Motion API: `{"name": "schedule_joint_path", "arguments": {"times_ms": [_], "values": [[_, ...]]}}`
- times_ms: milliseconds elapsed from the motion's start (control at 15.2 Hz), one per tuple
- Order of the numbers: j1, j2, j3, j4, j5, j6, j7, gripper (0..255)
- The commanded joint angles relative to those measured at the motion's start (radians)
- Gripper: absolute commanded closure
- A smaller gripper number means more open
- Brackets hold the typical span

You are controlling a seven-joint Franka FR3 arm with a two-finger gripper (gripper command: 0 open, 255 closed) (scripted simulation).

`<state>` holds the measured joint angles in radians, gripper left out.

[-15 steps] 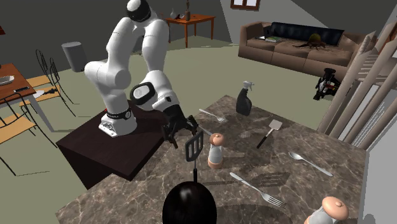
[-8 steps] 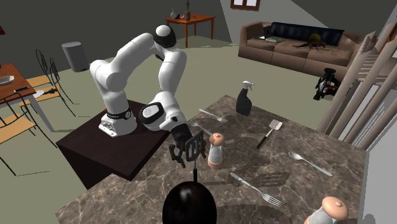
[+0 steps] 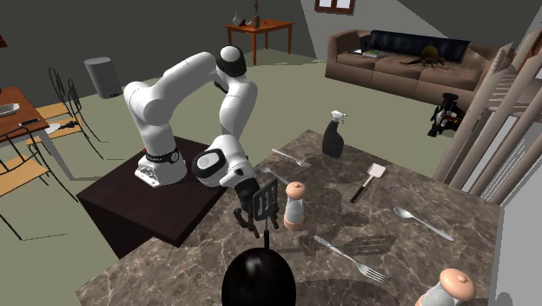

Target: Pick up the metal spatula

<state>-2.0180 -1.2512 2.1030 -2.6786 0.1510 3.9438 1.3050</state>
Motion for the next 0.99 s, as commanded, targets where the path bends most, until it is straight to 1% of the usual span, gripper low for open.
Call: {"name": "schedule_joint_path", "arguments": {"times_ms": [0, 528, 924], "values": [[-0.002, -0.004, 0.003, 0.003, 0.003, 0.000, 0.002, 255], [-0.001, -0.002, 0.002, 0.001, 0.001, 0.001, 0.001, 255], [0.032, 0.083, -0.080, -0.042, -0.060, -0.020, -0.038, 255]]}}
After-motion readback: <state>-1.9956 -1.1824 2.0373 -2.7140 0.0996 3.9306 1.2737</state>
